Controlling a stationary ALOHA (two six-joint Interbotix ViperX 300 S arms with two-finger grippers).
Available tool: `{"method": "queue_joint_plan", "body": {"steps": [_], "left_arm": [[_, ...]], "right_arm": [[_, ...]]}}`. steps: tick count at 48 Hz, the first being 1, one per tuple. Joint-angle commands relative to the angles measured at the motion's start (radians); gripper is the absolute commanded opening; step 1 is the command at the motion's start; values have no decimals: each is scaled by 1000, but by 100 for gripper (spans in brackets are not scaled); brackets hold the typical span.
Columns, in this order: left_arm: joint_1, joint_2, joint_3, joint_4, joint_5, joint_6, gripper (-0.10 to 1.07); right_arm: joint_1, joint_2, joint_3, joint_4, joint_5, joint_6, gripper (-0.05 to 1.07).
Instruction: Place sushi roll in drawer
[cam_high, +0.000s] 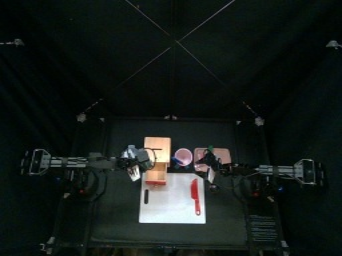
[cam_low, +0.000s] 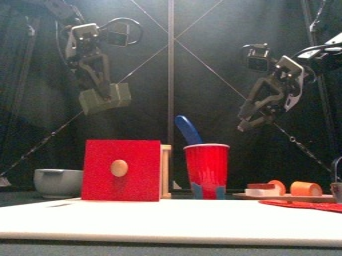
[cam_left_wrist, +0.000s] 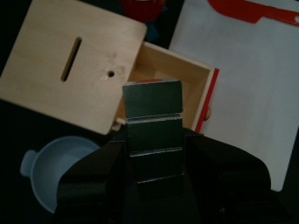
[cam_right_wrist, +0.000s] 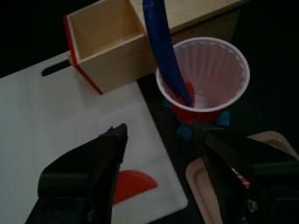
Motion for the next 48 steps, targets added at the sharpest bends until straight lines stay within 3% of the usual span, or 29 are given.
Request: {"method": "queue_joint_plan", "body": {"steps": [1,12,18,36,48], "left_arm": [[11,40,-51,-51,-14,92,73],[26,167,-129,-133,-9,324,76],[26,230,-166,-150,-6,390,76],[21,356,-239,-121,118,425,77],[18,417,-262,-109,126,430,77]], "right_arm": [[0,-6,-8,11,12,0,92],[0,-6,-3,37,51,-2,92],[0,-6,2,46,61,-2,92],[0,-14,11,61,84,-2,92],[-2,-14,12,61,84,-2,92]]}}
